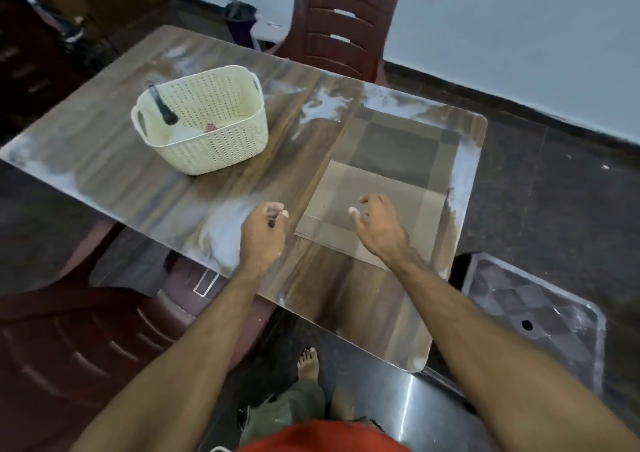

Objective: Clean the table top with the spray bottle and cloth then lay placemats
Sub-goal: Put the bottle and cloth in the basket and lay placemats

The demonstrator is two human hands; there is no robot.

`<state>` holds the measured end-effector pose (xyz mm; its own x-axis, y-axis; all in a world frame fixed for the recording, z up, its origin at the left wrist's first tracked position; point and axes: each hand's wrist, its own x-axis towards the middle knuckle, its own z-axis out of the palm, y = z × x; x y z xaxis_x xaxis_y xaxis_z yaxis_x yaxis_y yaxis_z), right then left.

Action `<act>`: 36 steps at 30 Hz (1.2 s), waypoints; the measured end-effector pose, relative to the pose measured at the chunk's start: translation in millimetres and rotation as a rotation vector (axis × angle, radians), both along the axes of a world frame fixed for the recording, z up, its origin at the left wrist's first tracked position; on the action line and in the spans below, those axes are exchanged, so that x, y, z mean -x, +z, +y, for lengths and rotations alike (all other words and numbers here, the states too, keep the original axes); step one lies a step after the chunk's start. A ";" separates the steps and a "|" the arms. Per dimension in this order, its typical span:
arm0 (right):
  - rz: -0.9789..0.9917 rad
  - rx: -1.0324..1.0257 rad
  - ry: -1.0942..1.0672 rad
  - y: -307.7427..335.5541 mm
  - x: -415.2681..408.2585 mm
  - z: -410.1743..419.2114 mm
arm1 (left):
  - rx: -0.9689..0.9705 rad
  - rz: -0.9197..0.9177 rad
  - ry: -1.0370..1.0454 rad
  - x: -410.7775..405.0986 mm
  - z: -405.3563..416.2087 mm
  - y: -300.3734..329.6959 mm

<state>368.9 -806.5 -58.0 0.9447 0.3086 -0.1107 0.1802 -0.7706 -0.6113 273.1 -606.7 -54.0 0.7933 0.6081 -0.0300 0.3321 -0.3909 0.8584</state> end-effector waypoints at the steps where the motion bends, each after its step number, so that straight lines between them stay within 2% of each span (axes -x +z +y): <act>1: -0.006 -0.007 0.030 3.1 -2.8 8.3 | 0.003 -0.004 0.030 2.7 5.5 4.5; 6: -0.032 -0.074 0.130 18.8 -24.3 53.7 | -0.006 -0.031 0.158 7.4 48.5 27.4; 16: 0.046 -0.358 0.036 63.6 -100.2 192.7 | -0.005 -0.110 0.355 -38.3 175.3 73.5; 21: -0.012 -0.318 0.012 61.4 -159.9 269.0 | -0.032 -0.010 0.445 -72.9 258.1 66.2; 28: -0.013 -0.213 -0.031 37.0 -208.5 309.6 | -0.037 0.129 0.468 -101.5 315.4 29.1; 36: 0.036 -0.192 -0.130 20.8 -226.2 328.3 | 0.099 0.095 0.443 -125.0 338.0 9.3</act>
<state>595.2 -478.2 -37.3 0.9744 0.2036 -0.0956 0.0630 -0.6550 -0.7530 398.2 -268.7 -44.7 0.4486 0.8784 -0.1645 0.5273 -0.1116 0.8423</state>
